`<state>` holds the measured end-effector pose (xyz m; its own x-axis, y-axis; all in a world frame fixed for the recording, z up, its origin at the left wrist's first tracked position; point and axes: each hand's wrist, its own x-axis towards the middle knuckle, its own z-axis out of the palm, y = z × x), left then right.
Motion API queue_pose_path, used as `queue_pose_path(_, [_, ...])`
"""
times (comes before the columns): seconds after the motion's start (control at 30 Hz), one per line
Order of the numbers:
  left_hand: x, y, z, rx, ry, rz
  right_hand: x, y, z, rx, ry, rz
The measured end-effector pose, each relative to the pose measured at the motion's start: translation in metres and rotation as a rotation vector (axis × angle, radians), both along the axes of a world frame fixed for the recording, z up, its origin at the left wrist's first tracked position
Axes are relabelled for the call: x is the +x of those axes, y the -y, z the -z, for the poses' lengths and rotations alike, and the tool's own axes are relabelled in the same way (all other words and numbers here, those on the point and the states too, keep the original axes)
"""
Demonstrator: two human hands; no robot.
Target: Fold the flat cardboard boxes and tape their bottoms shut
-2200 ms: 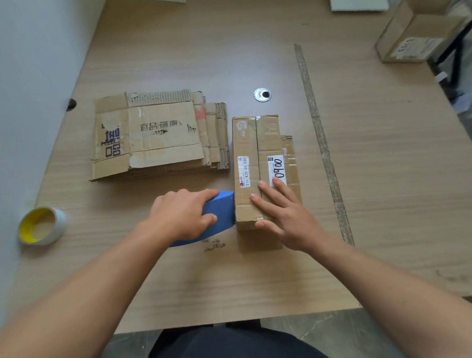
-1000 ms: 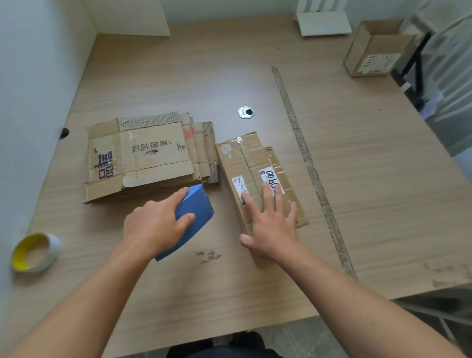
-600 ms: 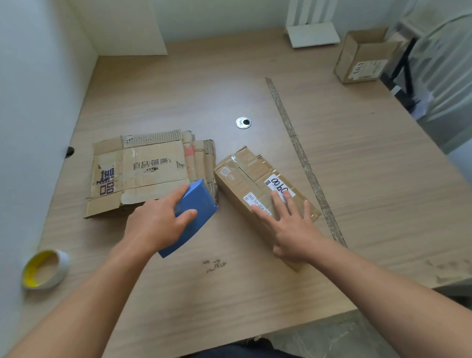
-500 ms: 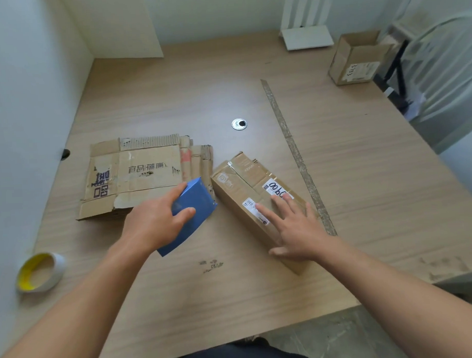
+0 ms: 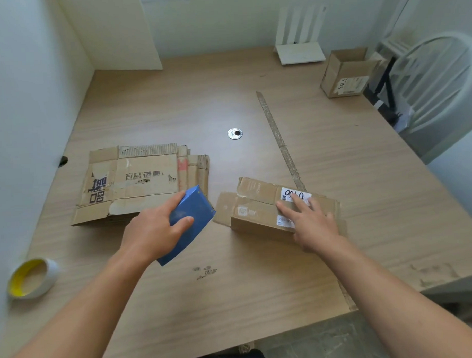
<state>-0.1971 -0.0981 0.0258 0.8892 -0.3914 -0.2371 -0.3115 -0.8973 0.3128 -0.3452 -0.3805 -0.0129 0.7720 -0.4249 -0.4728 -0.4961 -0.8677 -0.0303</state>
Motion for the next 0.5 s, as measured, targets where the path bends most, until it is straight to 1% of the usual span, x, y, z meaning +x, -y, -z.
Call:
queue_pose_path(0.13, [-0.004,-0.004,0.002,0.009,-0.003,-0.018,-0.004,0.005,-0.010,-0.009,-0.044,-0.080])
queue_pose_path(0.23, [-0.009,-0.003,0.003,0.046,-0.008,-0.023,0.005,-0.018,-0.020,0.030,0.049,-0.131])
queue_pose_path(0.3, [-0.014,-0.002,0.004,0.058,0.002,-0.019,0.019,-0.042,-0.020,0.082,0.157,-0.098])
queue_pose_path(0.37, [-0.016,-0.001,0.005,0.056,0.020,-0.016,0.036,-0.064,-0.014,0.127,0.215,-0.020])
queue_pose_path(0.43, [-0.018,-0.002,0.004,0.048,0.028,-0.023,0.048,-0.081,0.001,0.149,0.205,0.056])
queue_pose_path(0.5, [-0.019,-0.005,0.004,0.034,0.038,-0.042,0.056,-0.091,0.019,0.118,0.205,0.099])
